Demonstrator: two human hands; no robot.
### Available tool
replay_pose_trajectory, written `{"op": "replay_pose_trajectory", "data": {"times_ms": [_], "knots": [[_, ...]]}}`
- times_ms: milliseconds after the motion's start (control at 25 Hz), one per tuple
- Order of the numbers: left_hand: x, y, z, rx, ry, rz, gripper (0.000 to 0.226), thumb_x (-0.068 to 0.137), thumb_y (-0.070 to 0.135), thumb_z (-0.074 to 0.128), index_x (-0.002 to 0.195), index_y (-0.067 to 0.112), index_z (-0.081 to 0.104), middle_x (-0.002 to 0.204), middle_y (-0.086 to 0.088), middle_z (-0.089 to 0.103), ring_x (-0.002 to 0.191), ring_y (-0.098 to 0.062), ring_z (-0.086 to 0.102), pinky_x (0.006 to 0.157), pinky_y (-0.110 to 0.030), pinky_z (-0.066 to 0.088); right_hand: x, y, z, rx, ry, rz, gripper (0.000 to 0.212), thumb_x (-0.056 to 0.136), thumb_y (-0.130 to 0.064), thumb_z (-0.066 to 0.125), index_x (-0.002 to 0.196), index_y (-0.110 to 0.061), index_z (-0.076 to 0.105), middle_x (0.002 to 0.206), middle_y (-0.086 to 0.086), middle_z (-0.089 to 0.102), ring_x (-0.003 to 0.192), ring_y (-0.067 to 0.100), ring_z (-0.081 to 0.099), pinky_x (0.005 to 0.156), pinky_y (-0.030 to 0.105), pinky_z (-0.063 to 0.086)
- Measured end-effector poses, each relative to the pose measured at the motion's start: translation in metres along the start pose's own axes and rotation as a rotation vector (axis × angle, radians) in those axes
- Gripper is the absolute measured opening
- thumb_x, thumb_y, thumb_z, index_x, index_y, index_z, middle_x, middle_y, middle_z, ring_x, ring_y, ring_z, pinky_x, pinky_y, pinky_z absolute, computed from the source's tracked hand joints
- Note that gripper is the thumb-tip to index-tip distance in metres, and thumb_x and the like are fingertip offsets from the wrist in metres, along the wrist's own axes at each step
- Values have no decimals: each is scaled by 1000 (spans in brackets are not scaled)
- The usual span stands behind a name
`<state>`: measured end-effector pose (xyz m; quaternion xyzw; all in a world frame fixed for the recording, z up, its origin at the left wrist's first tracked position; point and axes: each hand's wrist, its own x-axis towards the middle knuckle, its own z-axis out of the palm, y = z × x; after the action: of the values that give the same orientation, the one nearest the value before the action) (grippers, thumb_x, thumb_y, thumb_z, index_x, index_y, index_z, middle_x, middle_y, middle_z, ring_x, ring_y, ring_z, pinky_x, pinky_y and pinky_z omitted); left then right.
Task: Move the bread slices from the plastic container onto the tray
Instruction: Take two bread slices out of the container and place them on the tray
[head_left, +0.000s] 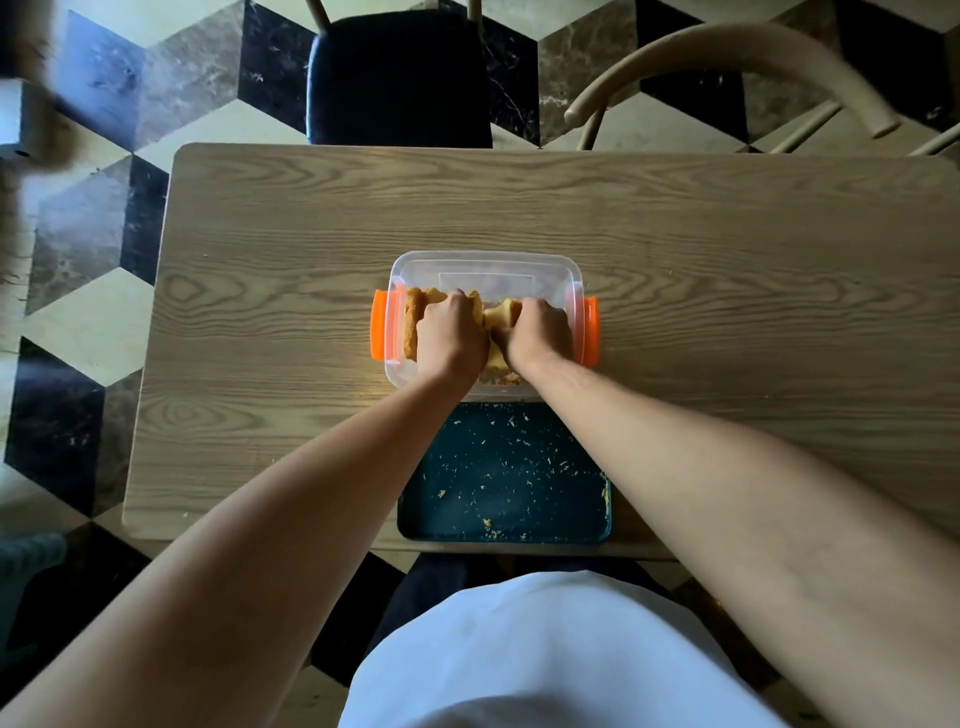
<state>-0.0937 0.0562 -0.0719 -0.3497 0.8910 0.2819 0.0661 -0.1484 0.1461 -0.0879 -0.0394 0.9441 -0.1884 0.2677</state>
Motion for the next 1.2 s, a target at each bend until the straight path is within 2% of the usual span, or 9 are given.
{"op": "replay_pose_trajectory", "data": {"times_ms": [120, 400, 520, 600, 680, 840, 960, 1040, 1200], "knots": [[-1, 0, -2, -13, 27, 19, 12, 84, 4, 53, 91, 5, 62, 79, -7, 58, 70, -25, 53, 62, -33, 40, -5, -3, -1, 109, 36, 72, 15, 95, -17, 53, 88, -14, 65, 92, 2, 69, 68, 14, 51, 49, 21, 30], [-8, 4, -39, -151, 103, 60, 10, 76, 5, 59, 77, 14, 53, 73, -3, 58, 69, -24, 51, 59, -31, 32, -33, -16, -29, 234, 116, -83, 17, 81, -27, 68, 89, -13, 63, 83, 1, 66, 74, 21, 61, 59, 28, 40], [-21, -3, -65, -326, 193, 78, 6, 72, 11, 66, 75, 9, 62, 70, -2, 63, 66, -22, 56, 57, -33, 41, -46, -10, -53, 273, 227, -171, 17, 78, -30, 69, 85, -15, 64, 78, -1, 65, 71, 20, 57, 60, 29, 38], [-37, -8, -82, -448, 210, 109, 8, 70, 14, 70, 71, 13, 63, 62, 7, 58, 55, -7, 48, 53, -27, 40, -59, 2, -70, 365, 256, -211, 21, 77, -32, 70, 92, -17, 70, 76, -7, 66, 67, 11, 57, 59, 21, 43], [-58, -16, -95, -570, 209, 110, 17, 69, 12, 72, 66, 8, 56, 58, 6, 46, 52, -8, 36, 51, -28, 33, -77, 18, -82, 459, 258, -230, 17, 75, -35, 70, 81, -20, 67, 66, -13, 62, 56, 1, 52, 49, 15, 39], [-105, -46, -103, -866, 85, -32, 22, 71, 8, 74, 69, -2, 55, 65, -7, 44, 64, -17, 37, 58, -36, 32, -115, 52, -89, 764, 165, -180, 19, 76, -30, 74, 87, -15, 73, 86, 5, 75, 75, 14, 65, 70, 43, 57], [-136, -74, -96, -1047, -106, -161, 9, 73, 2, 77, 78, 6, 71, 75, -14, 62, 72, -23, 54, 68, -42, 44, -141, 81, -83, 984, 53, -133, 25, 77, -24, 77, 97, -10, 74, 105, 22, 72, 99, 39, 69, 87, 59, 53], [-149, -88, -83, -1122, -214, -238, 18, 75, -3, 77, 86, 11, 77, 91, -16, 75, 83, -28, 67, 81, -45, 53, -155, 98, -71, 1091, -47, -93, 29, 78, -18, 78, 104, -5, 72, 115, 31, 66, 111, 46, 63, 96, 62, 49], [-154, -107, -44, -1120, -339, -393, 21, 76, -7, 77, 92, 6, 76, 95, -18, 78, 91, -34, 73, 82, -44, 58, -168, 120, -36, 1107, -167, 24, 26, 84, -8, 69, 109, -2, 66, 115, 24, 68, 106, 31, 62, 98, 49, 48]]}}
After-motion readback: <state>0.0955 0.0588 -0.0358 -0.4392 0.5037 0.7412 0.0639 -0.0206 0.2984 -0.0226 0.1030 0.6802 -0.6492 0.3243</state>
